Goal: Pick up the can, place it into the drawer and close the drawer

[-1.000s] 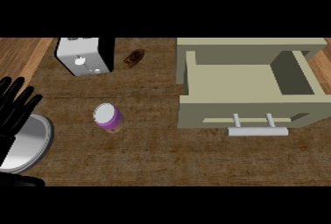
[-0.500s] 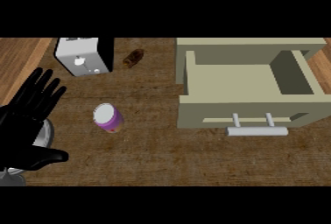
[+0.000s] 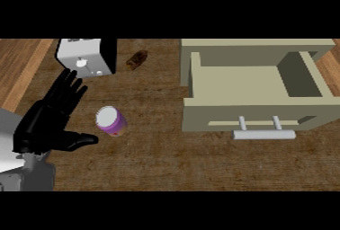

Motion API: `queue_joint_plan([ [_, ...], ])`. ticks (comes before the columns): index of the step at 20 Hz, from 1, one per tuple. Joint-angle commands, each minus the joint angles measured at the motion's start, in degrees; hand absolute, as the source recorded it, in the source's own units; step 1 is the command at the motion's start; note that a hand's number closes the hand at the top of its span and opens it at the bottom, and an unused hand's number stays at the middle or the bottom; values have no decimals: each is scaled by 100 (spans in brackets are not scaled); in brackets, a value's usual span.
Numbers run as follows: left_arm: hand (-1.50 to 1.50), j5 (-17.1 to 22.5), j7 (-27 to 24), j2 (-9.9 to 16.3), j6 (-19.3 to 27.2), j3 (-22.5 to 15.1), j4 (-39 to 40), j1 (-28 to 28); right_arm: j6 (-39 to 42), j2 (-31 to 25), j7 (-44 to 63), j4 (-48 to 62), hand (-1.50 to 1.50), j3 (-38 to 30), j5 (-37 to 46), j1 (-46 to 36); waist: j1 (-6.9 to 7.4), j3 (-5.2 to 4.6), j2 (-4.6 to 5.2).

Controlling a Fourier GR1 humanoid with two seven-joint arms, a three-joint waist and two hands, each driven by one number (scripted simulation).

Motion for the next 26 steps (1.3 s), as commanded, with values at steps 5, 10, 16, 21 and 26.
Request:
queue_joint_plan([
  [5,-150,-606,-1266,-272,-100,-202,1249,163,157,-58,197,5,-150,-252,-95,-231,7,-2,7],
  [10,-150,-809,-1365,-213,142,-132,1657,-39,352,-8,257,175,-150,-439,-160,-243,6,0,3],
  [16,-150,-841,-2287,-98,69,177,2920,-483,595,216,210,37,-150,-558,-236,-85,-16,-1,5],
  [21,-150,-943,-3317,29,-293,278,3385,227,628,321,497,-453,-150,-695,-368,169,-14,-6,8],
  [26,-150,-899,-3419,93,-349,306,3887,64,572,95,658,-107,-150,-850,-495,-369,23,-2,3],
])
